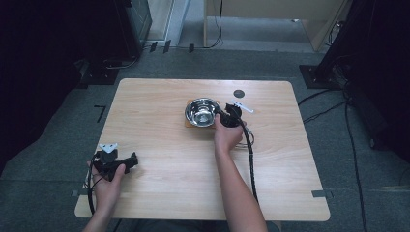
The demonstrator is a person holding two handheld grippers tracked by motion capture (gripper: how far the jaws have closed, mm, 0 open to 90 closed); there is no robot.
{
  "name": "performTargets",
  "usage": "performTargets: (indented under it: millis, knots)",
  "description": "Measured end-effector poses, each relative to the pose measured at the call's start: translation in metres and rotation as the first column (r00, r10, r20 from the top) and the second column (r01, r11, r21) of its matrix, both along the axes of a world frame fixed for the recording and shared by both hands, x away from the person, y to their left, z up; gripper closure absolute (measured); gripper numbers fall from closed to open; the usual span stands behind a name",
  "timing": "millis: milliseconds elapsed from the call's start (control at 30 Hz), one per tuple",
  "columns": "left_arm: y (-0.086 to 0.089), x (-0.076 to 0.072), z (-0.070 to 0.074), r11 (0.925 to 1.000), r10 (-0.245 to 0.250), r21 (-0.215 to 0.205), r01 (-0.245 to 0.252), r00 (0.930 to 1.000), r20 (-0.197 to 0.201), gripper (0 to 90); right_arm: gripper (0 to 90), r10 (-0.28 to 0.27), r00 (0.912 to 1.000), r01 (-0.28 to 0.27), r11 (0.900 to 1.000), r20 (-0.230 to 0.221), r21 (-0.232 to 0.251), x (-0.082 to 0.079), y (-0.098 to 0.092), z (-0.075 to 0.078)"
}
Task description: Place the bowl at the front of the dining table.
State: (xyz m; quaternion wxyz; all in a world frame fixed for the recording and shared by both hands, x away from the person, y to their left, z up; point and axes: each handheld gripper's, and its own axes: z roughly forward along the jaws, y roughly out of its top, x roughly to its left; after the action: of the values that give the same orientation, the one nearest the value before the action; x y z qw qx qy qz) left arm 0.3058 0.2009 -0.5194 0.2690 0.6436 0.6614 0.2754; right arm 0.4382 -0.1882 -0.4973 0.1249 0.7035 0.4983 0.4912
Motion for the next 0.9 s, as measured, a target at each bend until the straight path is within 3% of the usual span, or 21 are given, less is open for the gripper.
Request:
performTargets:
  millis: [100,200,533,667,700,733,767,900]
  knots:
    - [0.000,0.000,0.000,1.0000,0.000,0.000,0.000,1.0000,0.000,0.0,84.9,-0.013,0.9999,0.013,1.000,0.002,-0.023,0.006,0.002,-0.003]
    - [0.000,0.000,0.000,1.0000,0.000,0.000,0.000,1.0000,0.000,0.0,84.9,-0.040,0.9992,0.040,0.999,0.007,-0.010,0.012,0.005,-0.006]
    - [0.000,0.000,0.000,1.0000,0.000,0.000,0.000,1.0000,0.000,0.0,84.8,-0.066,0.9978,0.066,0.997,-0.001,-0.031,0.023,0.012,-0.013]
    - [0.000,0.000,0.000,1.0000,0.000,0.000,0.000,1.0000,0.000,0.0,84.0,-0.079,0.9968,0.079,0.997,-0.008,-0.007,0.024,0.012,-0.016]
    - [0.000,0.000,0.000,1.0000,0.000,0.000,0.000,1.0000,0.000,0.0,80.8,-0.082,0.9966,0.082,0.997,-0.009,-0.004,0.024,0.012,-0.016]
    - [0.000,0.000,0.000,1.0000,0.000,0.000,0.000,1.0000,0.000,0.0,66.2,-0.094,0.9956,0.094,0.995,-0.002,0.015,0.023,0.012,-0.014]
    - [0.000,0.000,0.000,1.0000,0.000,0.000,0.000,1.0000,0.000,0.0,66.2,-0.094,0.9956,0.094,0.995,-0.002,0.015,0.023,0.012,-0.014]
    - [0.000,0.000,0.000,1.0000,0.000,0.000,0.000,1.0000,0.000,0.0,46.1,-0.092,0.9956,0.093,0.995,0.016,-0.033,0.020,0.011,-0.010]
